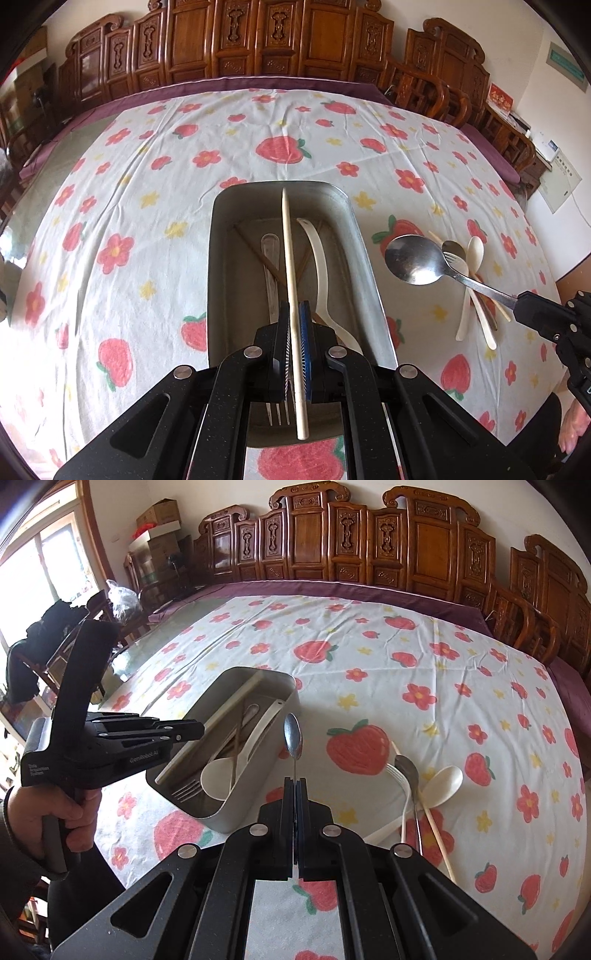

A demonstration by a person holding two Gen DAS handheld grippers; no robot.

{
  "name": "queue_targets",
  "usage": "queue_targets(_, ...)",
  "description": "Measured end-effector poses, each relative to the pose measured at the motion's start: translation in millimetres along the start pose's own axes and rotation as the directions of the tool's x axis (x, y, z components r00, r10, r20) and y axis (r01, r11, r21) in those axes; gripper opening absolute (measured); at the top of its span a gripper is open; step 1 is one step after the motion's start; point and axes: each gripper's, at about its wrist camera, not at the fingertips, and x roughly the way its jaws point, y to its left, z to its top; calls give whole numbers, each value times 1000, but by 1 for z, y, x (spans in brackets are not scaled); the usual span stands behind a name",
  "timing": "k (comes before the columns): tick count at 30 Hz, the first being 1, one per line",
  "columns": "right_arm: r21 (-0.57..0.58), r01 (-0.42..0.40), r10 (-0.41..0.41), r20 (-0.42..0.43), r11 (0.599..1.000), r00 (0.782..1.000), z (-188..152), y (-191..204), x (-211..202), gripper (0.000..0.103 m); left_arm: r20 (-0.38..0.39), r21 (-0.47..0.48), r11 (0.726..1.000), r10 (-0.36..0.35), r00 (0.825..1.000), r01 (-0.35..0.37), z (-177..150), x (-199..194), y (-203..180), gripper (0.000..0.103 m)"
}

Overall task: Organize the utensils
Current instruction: 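Lower the wooden chopstick into the metal tray and open the left tool, then carry the metal spoon into the tray and open the right tool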

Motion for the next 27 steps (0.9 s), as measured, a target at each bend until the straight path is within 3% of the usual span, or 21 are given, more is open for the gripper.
queue_targets(16, -44, -5, 6, 31, 999, 1000, 41, 41, 26, 2, 73, -6, 1000, 28, 997, -28, 2, -33, 31, 14)
queue_targets(27, -99, 99, -102, -19, 990, 995, 68, 78, 87, 2, 106, -31, 998, 53, 993, -50, -3, -54, 57, 19)
